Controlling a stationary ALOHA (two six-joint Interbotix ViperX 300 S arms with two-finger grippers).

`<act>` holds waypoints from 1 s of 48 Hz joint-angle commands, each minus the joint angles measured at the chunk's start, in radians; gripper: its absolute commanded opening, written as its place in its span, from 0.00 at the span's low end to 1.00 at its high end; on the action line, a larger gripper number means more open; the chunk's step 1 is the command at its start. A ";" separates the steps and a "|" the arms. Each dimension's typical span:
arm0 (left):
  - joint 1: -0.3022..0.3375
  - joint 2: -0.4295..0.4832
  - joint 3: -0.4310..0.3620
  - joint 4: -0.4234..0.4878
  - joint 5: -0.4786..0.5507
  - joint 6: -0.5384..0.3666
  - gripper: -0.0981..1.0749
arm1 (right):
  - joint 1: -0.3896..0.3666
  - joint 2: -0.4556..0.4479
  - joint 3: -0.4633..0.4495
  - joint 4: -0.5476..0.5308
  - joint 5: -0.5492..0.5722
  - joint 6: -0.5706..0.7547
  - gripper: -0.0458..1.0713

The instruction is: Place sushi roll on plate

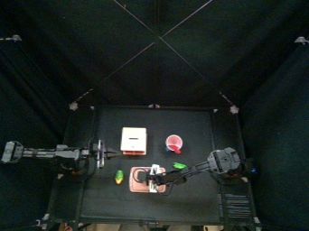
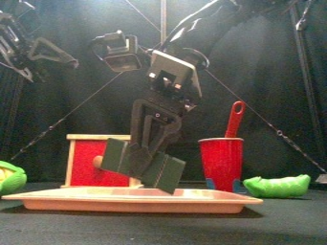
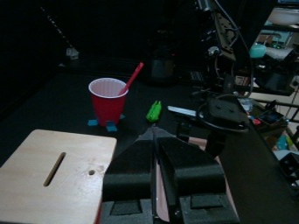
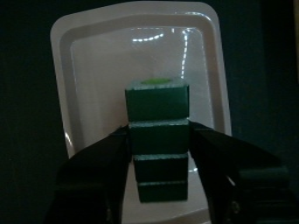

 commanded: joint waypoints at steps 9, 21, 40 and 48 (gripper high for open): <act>0.002 0.005 -0.012 -0.002 -0.009 0.002 0.44 | 0.002 -0.020 -0.034 0.014 0.005 0.003 0.84; 0.002 0.006 -0.012 -0.002 -0.009 0.002 0.44 | 0.002 -0.038 -0.035 0.018 0.046 0.002 0.84; 0.002 0.005 -0.012 -0.002 -0.009 0.002 0.44 | -0.005 -0.058 -0.037 0.038 0.055 0.002 0.84; 0.002 0.005 -0.012 -0.002 -0.009 0.000 0.44 | -0.008 -0.069 -0.037 0.040 0.071 0.002 0.84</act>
